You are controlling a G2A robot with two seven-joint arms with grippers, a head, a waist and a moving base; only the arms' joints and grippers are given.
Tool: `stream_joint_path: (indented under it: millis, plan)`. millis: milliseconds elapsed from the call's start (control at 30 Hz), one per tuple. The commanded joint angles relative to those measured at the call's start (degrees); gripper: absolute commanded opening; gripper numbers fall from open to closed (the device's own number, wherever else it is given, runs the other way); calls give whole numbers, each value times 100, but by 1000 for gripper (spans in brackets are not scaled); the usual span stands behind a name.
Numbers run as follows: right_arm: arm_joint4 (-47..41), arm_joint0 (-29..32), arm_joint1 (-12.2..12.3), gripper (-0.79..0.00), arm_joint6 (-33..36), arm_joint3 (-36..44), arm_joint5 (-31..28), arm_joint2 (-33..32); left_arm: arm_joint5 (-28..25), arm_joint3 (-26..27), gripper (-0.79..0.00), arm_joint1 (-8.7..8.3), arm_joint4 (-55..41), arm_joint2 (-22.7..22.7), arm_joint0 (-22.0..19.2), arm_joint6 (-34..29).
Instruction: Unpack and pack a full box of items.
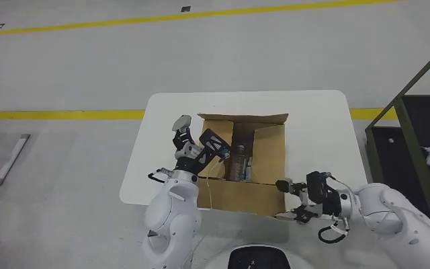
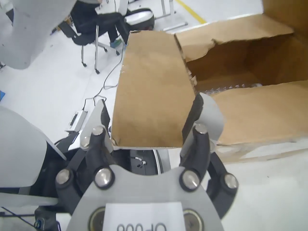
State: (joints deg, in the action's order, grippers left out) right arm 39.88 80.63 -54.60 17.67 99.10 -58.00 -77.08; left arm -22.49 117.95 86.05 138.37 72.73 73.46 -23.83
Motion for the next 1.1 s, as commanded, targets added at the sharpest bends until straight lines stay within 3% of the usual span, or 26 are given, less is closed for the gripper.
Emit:
stream_joint_path:
  millis: [0, 33, 100, 133, 367, 700, 1067]
  plan:
    - [-175, 91, 54, 0, -161, -60, 7, -364, 7, -19, 0, -2, 1, -17, -12, -18]
    - [-208, 125, 73, 0, -235, -85, 86, -558, 14, -31, 0, -4, 5, -28, -20, -23]
    - [-281, 204, 86, -456, -388, -89, 482, -849, 29, -63, 0, -5, 0, -52, -34, -34]
    - [-326, 218, 85, -785, -478, -71, 716, -959, 35, -78, 0, -6, -1, -65, -43, -34]
    - [-199, -6, 27, -785, -482, 169, 2025, -913, 75, -161, 0, -8, 26, -197, -94, -74]
    - [434, -1340, -244, -785, -205, -151, 3556, 496, 123, -305, 0, -13, 20, -325, -66, -139]
    - [434, -1340, -244, -785, -205, -151, 3556, 496, 127, -343, 0, -11, -23, -364, -65, -149]
